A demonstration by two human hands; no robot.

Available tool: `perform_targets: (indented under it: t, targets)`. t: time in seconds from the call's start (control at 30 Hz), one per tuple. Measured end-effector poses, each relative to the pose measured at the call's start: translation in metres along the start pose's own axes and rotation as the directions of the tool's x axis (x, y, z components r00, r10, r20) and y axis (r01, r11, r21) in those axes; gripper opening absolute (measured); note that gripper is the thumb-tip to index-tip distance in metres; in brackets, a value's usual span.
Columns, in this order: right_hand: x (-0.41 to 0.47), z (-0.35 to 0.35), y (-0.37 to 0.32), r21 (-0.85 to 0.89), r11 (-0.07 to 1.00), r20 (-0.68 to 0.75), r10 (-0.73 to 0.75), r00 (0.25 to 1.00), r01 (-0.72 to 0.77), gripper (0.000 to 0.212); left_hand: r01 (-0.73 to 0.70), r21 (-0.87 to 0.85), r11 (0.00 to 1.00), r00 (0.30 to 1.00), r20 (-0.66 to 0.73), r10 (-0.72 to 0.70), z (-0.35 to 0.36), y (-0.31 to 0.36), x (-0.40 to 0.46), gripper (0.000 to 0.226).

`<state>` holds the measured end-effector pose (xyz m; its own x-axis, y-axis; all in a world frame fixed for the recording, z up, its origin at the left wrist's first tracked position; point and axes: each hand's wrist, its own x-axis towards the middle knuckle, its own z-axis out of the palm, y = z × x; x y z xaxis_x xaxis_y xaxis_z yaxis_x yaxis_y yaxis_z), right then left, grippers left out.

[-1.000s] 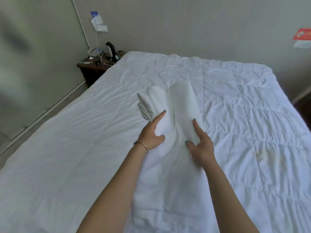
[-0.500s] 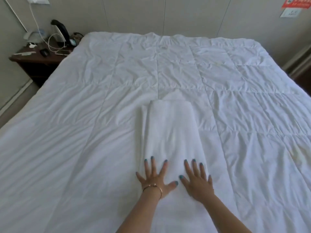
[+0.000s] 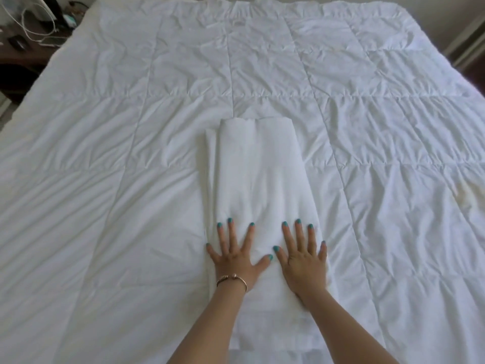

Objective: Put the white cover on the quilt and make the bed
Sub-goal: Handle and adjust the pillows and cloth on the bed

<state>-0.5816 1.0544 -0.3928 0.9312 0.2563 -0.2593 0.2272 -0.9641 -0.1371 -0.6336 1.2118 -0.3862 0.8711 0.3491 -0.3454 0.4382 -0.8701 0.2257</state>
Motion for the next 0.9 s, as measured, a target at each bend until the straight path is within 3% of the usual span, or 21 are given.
perform_targets:
  t: [0.03, 0.1, 0.23, 0.37, 0.43, 0.5, 0.6, 0.77, 0.9]
  targets:
    - [-0.012, -0.003, -0.003, 0.016, 1.000, 0.002, 0.010, 1.000, -0.010, 0.062, -0.023, -0.016, 1.000, 0.995, -0.097, 0.021, -0.001, -0.002, -0.013, 0.081]
    - [-0.047, -0.002, -0.003, 0.063, 0.998, 0.042, -0.012, 0.999, 0.010, 0.061, -0.109, -0.029, 0.994, 0.982, -0.159, 0.103, 0.007, -0.008, -0.048, 0.069]
    - [-0.138, 0.003, 0.008, 0.063, 0.998, 0.188, -0.009, 0.982, -0.003, 0.060, -0.128, -0.120, 0.984, 0.992, -0.003, 0.129, 0.029, -0.017, -0.130, 0.067]
    - [-0.155, -0.021, 0.014, 0.004, 1.000, 0.324, 0.002, 0.946, -0.004, 0.061, -0.132, -0.143, 0.981, 0.983, 0.106, 0.148, 0.003, -0.020, -0.131, 0.056]
    - [-0.139, -0.042, 0.012, -0.014, 1.000, 0.415, 0.001, 0.910, 0.005, 0.057, -0.067, -0.196, 0.978, 0.992, 0.089, 0.086, -0.019, -0.019, -0.116, 0.054]
    - [-0.133, -0.054, 0.005, -0.004, 1.000, 0.484, 0.001, 0.875, 0.001, 0.058, 0.078, -0.302, 0.950, 0.996, 0.060, -0.063, -0.034, -0.018, -0.099, 0.063]
    - [-0.133, -0.057, -0.004, 0.053, 0.998, 0.532, -0.016, 0.847, -0.014, 0.062, 0.309, -0.408, 0.859, 0.949, 0.190, -0.251, -0.044, -0.012, -0.082, 0.081]
    - [-0.132, -0.062, -0.007, 0.102, 0.995, 0.517, -0.047, 0.855, -0.007, 0.067, 0.401, -0.482, 0.779, 0.909, 0.107, -0.402, -0.045, -0.014, -0.081, 0.073]
    - [-0.133, -0.071, -0.002, 0.186, 0.983, 0.459, -0.078, 0.885, -0.009, 0.067, 0.369, -0.513, 0.775, 0.917, 0.067, -0.392, -0.049, -0.015, -0.081, 0.065]
